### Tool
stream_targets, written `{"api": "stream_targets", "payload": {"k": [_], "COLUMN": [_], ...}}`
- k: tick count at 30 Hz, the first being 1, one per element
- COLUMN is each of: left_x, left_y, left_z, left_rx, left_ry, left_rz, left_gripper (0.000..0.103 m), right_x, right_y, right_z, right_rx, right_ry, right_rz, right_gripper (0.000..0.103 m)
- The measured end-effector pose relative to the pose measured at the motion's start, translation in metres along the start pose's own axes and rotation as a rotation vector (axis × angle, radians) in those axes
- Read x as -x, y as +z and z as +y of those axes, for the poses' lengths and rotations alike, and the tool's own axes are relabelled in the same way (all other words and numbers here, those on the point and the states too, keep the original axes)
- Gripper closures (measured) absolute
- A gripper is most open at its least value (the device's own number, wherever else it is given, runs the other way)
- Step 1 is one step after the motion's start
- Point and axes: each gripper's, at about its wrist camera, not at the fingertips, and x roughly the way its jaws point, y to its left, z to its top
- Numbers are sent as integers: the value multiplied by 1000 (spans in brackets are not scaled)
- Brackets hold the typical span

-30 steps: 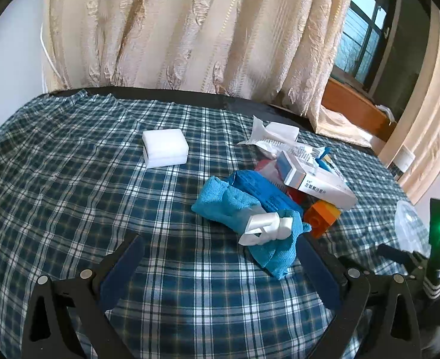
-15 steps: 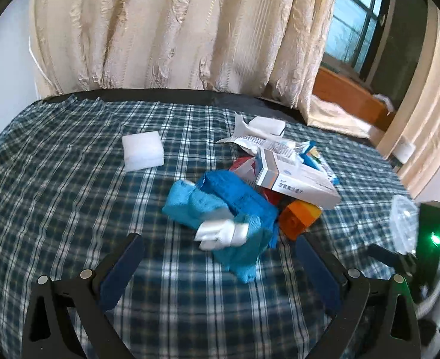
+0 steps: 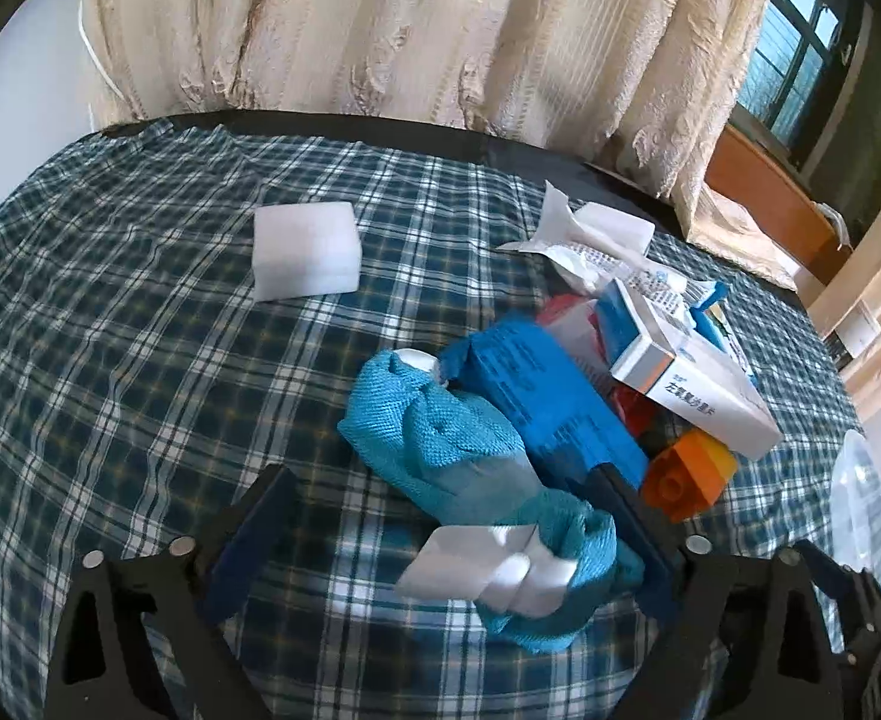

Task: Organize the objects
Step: 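Grasp the blue towel bundle with the left gripper while the right gripper grasps the orange-yellow block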

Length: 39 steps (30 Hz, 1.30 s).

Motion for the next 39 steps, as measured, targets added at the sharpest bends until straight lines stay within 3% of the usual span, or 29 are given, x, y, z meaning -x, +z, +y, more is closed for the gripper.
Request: {"api": "stream_targets", "payload": {"k": [7, 16, 19, 25, 28, 35, 39], "left_x": [7, 13, 15, 22, 24, 19, 18], "left_y": [-8, -7, -8, -7, -6, -6, -6], "left_z": [-6, -1, -1, 0, 2, 4, 4], "left_rx": [-59, -29, -24, -21, -14, -6, -6], "left_ry": [-27, -73, -69, -55, -55, -45, -42], "left_rz": [-6, 22, 19, -10, -14, 4, 9], "left_gripper": [38, 58, 60, 61, 62, 62, 62], "right_x": [0, 1, 0, 1, -1, -17, -21], "right_y": [-1, 0, 4, 20, 28, 43, 47], "right_z": [0, 2, 3, 11, 24, 42, 42], "right_rx": [15, 31, 45, 36, 71, 120, 109], "right_ry": [10, 19, 37, 159, 171, 177, 178], "right_rz": [0, 12, 33, 22, 4, 11, -8], "right_gripper": [0, 0, 0, 5, 8, 29, 31]}}
